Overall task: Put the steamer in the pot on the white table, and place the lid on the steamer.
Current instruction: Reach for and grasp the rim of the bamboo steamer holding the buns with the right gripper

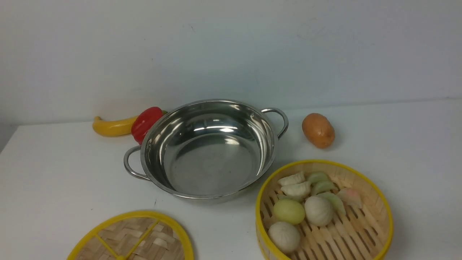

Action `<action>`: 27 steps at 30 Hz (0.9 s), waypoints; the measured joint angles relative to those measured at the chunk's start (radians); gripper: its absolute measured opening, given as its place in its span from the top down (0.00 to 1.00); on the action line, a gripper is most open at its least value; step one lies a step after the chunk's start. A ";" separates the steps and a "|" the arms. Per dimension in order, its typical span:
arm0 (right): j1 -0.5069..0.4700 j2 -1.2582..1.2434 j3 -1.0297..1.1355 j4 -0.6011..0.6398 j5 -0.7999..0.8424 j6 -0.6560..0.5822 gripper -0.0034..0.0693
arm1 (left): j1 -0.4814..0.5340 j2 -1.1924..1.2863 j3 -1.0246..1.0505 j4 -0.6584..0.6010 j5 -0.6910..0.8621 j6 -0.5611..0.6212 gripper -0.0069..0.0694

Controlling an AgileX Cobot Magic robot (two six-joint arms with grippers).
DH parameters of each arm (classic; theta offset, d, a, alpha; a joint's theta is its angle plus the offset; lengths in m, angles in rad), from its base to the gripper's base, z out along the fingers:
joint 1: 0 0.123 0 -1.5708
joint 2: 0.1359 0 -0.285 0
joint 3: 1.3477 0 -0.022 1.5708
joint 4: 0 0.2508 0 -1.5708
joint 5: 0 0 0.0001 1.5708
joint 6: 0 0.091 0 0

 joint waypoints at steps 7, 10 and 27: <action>0.000 0.000 0.002 0.228 -0.197 0.146 0.62 | 0.000 -0.002 0.000 -0.389 -0.068 -0.212 0.66; 0.000 0.000 0.002 0.363 -0.325 0.237 0.62 | 0.000 -0.002 0.000 -0.548 -0.102 -0.259 0.65; 0.000 0.002 -0.022 0.391 -0.503 0.445 0.62 | 0.000 -0.002 -0.024 -0.686 -0.517 -0.328 0.63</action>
